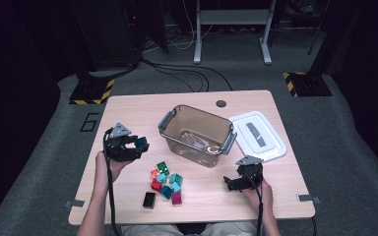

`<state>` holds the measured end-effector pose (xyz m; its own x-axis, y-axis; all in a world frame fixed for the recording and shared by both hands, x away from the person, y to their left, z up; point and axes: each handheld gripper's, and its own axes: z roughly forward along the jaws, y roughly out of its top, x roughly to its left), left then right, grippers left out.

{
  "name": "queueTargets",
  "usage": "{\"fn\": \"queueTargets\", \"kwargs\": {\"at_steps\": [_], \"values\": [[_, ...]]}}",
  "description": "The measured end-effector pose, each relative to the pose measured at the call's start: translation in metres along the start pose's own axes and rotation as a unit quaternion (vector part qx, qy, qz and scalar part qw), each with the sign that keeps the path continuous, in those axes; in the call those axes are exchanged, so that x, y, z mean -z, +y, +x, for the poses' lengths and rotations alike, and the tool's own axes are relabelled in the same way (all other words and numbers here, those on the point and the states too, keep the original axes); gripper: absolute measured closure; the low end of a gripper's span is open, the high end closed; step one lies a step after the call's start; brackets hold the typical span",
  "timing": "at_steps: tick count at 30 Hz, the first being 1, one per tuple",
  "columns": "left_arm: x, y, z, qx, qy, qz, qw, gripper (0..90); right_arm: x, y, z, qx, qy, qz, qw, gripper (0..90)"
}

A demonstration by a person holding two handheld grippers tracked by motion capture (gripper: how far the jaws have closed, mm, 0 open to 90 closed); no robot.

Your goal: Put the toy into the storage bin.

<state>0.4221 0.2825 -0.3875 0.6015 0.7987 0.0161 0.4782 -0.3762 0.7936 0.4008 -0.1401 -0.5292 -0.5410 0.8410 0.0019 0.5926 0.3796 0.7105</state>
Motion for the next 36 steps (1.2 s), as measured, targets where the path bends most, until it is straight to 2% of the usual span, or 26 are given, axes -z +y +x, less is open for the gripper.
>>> {"fn": "queueTargets", "kwargs": {"at_steps": [5, 16, 28, 36], "values": [[-0.003, 0.009, 0.000, -0.008, 0.002, 0.003, 1.0000, 40.7, 0.000, 0.000, 0.000, 0.002, 0.000, 0.000, 1.0000, 0.0], [-0.007, 0.031, -0.002, -0.017, -0.009, 0.000, 0.9998, 40.7, 0.000, 0.000, 0.000, 0.000, 0.000, 0.000, 1.0000, 0.0], [-0.014, 0.057, -0.006, -0.038, -0.014, 0.001, 0.9992, 40.7, 0.000, 0.000, 0.000, 0.001, 0.000, 0.000, 1.0000, 0.0], [-0.023, 0.075, -0.011, -0.038, -0.023, -0.007, 0.9990, 40.7, 0.000, 0.000, 0.000, 0.001, 0.000, 0.000, 1.0000, 0.0]]}}
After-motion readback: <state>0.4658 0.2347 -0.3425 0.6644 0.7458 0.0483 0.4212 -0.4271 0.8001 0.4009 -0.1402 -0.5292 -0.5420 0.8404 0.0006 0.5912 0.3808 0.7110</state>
